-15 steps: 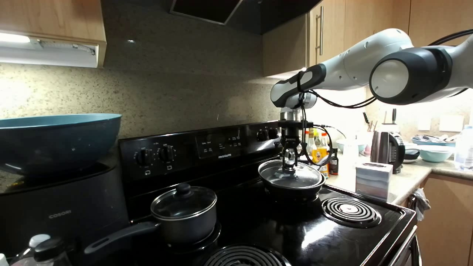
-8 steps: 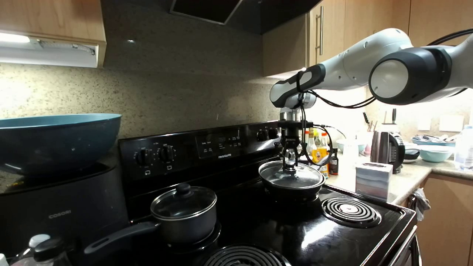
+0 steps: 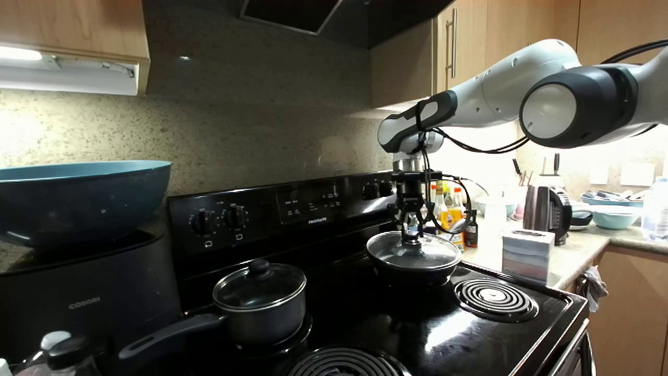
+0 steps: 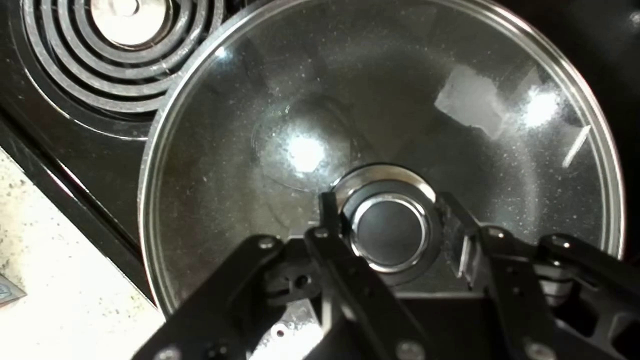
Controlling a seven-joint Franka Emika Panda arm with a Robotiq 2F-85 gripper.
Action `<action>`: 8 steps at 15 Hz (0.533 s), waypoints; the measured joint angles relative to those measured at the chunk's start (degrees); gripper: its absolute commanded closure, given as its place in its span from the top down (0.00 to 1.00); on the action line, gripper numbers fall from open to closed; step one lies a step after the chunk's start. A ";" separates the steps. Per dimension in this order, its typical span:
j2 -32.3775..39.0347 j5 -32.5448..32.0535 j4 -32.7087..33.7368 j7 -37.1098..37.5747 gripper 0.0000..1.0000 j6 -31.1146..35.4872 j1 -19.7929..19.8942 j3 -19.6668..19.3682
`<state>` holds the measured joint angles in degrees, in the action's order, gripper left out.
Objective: Cover the pan with the clear lid
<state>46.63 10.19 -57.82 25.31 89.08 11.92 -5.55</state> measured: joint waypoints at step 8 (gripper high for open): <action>-0.44 -0.59 0.07 0.00 1.00 -0.50 -1.58 -0.04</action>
<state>46.19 9.60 -57.75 25.31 88.57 10.35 -5.60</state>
